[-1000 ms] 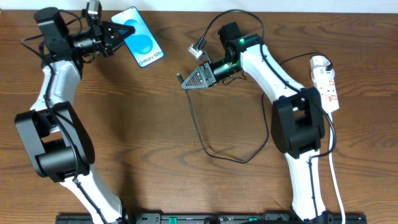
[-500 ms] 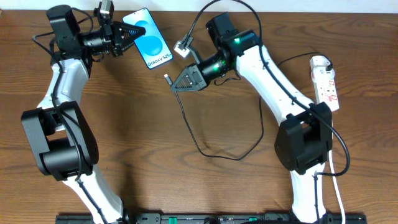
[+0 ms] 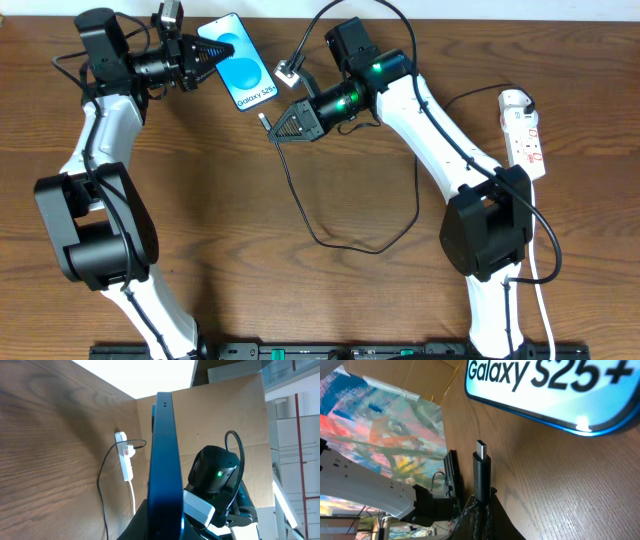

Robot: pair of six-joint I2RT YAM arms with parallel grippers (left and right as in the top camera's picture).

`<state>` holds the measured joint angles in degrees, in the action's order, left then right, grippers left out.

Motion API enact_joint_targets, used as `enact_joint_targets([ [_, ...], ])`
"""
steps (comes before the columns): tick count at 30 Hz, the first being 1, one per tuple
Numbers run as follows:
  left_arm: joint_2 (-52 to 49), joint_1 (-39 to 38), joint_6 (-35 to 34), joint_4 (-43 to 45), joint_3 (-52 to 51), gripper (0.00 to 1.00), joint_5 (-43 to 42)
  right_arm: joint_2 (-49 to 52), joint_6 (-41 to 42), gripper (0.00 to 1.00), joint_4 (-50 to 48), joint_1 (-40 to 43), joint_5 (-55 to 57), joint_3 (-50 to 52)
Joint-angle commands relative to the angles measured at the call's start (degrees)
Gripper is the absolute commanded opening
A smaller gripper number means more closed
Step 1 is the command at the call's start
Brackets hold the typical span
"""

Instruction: Plug charger to phone and switch on socket

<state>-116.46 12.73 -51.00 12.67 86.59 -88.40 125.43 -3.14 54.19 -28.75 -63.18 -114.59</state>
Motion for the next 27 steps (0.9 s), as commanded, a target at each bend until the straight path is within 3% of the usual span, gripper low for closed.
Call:
enact_joint_targets([
  [1, 0.44, 0.04, -0.11, 0.28, -0.46, 0.07, -1.64, -0.39, 0.55, 0.01, 0.39, 0.22, -0.79, -0.09],
  [27, 0.44, 0.04, -0.72, 0.28, -0.46, 0.07, -1.66, 0.39, 2.73, 0.01, -3.65, 1.88, -0.83, -0.04],
])
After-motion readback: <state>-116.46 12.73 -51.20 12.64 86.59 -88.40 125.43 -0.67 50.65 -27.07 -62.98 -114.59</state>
